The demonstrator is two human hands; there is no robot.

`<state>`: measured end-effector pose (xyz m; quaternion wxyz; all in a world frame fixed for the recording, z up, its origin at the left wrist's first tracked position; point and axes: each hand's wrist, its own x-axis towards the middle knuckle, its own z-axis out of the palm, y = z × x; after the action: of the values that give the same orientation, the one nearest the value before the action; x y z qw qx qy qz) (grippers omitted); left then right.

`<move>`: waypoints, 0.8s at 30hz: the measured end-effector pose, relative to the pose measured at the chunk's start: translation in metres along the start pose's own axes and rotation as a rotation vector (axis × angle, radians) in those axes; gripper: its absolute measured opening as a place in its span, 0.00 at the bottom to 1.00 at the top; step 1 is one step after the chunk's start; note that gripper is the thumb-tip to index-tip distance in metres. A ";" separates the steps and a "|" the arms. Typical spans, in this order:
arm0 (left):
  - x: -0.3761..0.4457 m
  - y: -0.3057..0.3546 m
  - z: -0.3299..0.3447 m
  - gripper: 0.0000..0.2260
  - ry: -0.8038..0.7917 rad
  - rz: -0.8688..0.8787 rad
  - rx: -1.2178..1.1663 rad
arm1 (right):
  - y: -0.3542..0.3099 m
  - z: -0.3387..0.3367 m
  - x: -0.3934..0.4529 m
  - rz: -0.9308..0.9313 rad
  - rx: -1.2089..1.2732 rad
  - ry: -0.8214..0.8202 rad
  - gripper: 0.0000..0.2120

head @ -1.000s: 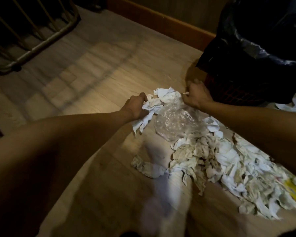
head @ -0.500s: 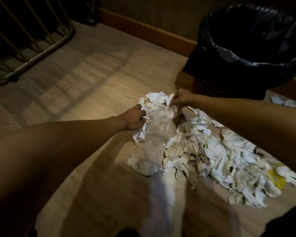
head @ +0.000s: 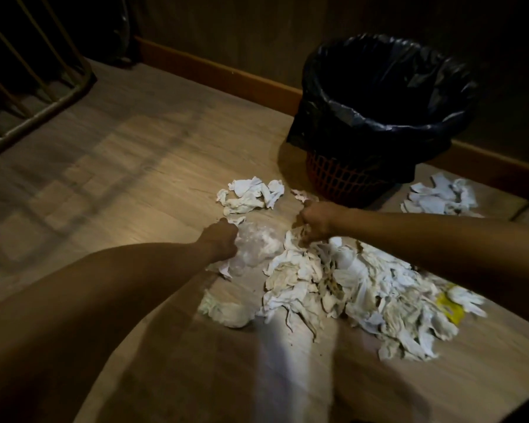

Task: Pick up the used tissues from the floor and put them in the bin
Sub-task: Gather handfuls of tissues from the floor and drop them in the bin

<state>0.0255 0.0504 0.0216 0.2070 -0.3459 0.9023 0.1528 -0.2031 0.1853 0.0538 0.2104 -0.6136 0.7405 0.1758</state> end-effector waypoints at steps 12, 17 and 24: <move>-0.022 -0.051 -0.017 0.32 -0.021 -0.019 -0.150 | -0.001 -0.006 0.055 0.059 0.223 0.314 0.29; -0.042 -0.058 -0.011 0.30 -0.102 0.139 -0.167 | -0.012 -0.008 0.092 0.068 0.202 0.227 0.22; -0.061 -0.055 0.023 0.26 -0.086 0.169 -0.145 | -0.018 -0.001 0.085 -0.086 0.056 0.138 0.13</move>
<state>0.1104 0.0551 0.0230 0.2064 -0.2759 0.9051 0.2490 -0.1992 0.1103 0.0101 0.1833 -0.6494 0.7308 0.1031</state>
